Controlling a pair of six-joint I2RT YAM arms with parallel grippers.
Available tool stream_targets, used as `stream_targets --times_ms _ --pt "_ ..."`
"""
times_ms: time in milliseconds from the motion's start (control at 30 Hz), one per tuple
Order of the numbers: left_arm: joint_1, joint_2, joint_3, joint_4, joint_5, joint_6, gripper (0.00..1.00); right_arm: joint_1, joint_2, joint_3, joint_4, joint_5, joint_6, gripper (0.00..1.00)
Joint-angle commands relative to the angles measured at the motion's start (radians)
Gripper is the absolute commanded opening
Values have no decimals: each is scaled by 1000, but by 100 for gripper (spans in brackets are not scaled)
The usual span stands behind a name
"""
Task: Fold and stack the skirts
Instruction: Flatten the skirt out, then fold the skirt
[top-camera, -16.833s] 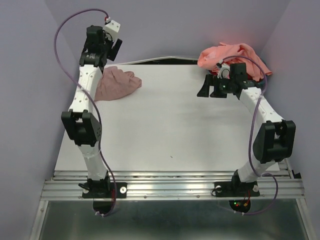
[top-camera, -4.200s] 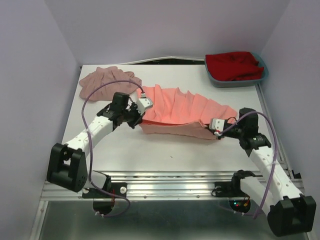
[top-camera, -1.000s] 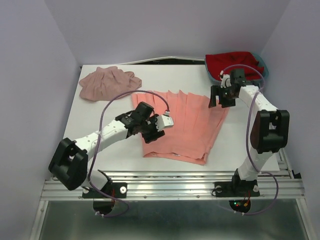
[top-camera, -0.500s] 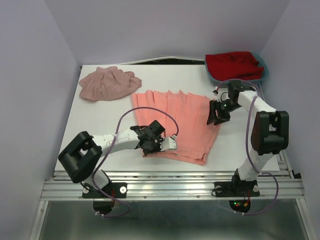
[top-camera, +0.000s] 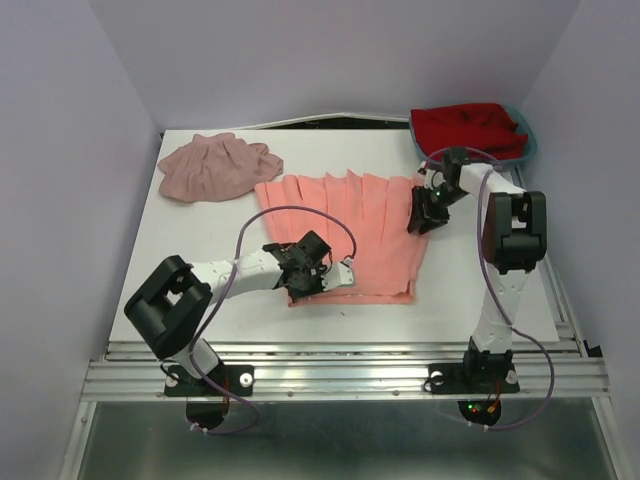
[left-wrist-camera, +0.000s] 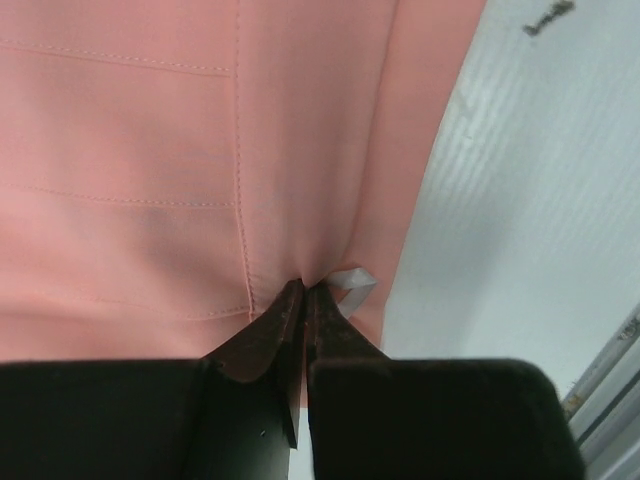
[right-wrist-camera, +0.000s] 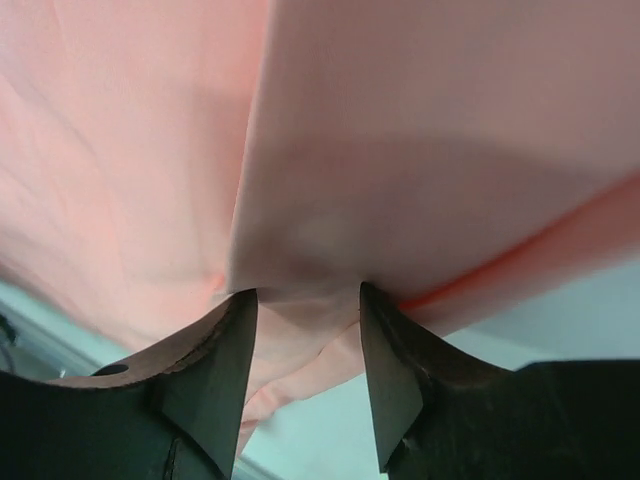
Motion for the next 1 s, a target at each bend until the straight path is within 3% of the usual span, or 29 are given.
stream_targets --times_ms 0,100,233,333,400,433,500,733,967 --pt "31 14 48 -20 19 -32 0 1 55 192 125 94 -24 51" --pt "31 -42 86 -34 62 -30 0 1 -21 206 89 100 -48 53" --pt "26 -137 86 -63 115 30 0 1 -156 52 91 127 -54 68" --pt "6 -181 54 -103 141 97 0 -25 -248 -56 88 121 -25 71" --pt "-3 -184 40 -133 155 123 9 -60 -244 -72 31 51 -16 71" --pt "-3 -189 42 -140 162 128 25 -72 -236 -76 11 25 -7 71" --pt "-5 -210 49 -126 171 120 31 -97 -218 -107 -6 -27 15 69" --pt "-49 -105 152 -151 141 139 32 -120 -178 -208 -35 -251 4 65" --pt "-31 -57 129 -17 98 27 32 -120 -207 -289 -37 -276 18 64"
